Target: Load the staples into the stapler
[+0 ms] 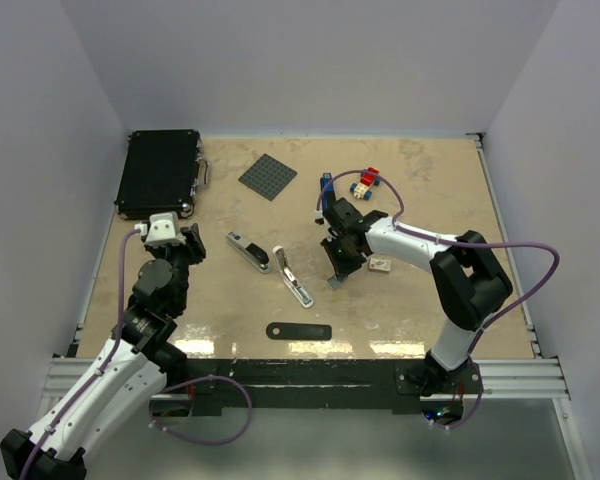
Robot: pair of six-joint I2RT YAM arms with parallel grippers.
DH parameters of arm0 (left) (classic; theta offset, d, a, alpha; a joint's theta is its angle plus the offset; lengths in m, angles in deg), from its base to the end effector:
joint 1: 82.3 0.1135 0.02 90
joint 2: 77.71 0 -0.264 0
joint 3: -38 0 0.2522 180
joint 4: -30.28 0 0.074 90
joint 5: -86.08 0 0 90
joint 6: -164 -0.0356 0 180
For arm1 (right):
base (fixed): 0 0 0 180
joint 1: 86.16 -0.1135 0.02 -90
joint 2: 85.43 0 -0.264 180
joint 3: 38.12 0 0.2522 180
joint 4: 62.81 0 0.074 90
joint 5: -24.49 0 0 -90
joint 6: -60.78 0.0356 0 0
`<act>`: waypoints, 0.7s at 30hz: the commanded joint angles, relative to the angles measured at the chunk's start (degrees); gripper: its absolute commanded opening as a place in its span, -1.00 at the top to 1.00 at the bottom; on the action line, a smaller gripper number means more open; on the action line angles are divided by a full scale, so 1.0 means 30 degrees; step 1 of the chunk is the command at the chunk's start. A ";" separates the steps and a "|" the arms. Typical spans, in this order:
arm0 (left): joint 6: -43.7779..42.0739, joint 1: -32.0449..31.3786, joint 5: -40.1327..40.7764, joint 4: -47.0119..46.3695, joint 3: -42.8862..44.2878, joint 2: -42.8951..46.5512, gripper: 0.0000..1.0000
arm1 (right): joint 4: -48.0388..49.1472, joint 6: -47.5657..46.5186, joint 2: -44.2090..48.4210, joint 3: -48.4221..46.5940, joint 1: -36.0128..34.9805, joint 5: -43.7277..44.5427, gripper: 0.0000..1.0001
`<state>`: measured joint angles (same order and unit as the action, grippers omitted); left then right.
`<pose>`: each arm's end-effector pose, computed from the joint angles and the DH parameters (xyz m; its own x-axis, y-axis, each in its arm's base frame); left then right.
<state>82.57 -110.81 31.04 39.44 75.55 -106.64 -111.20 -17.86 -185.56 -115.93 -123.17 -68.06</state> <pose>0.1340 -0.0496 0.2780 0.0085 -0.1436 -0.9896 -0.1123 0.9832 -0.1437 0.2673 0.2035 0.1742 -0.8597 -0.4016 -0.3156 -0.4526 0.8853 0.1062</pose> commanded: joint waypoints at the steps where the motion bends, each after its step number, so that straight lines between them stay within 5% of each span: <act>1: 0.0392 0.0158 -0.0257 -0.0371 0.0800 -0.0025 -0.08 | -0.0087 -0.0533 0.0508 -0.0534 -0.0084 -0.0002 0.58; 13: 0.0363 0.0158 -0.0403 -0.0312 0.0858 -0.0201 -0.08 | -0.0555 0.0609 0.0889 -0.1237 -0.0963 0.4069 0.40; 21: 0.0334 0.0158 -0.0403 -0.0312 0.0829 -0.0201 -0.08 | -0.0497 0.0581 0.0450 -0.1149 -0.1167 0.3808 0.39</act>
<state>82.57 -110.81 30.32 39.44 75.55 -107.23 -112.53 -16.77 -185.13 -117.59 -126.06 -57.65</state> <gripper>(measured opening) 0.540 0.299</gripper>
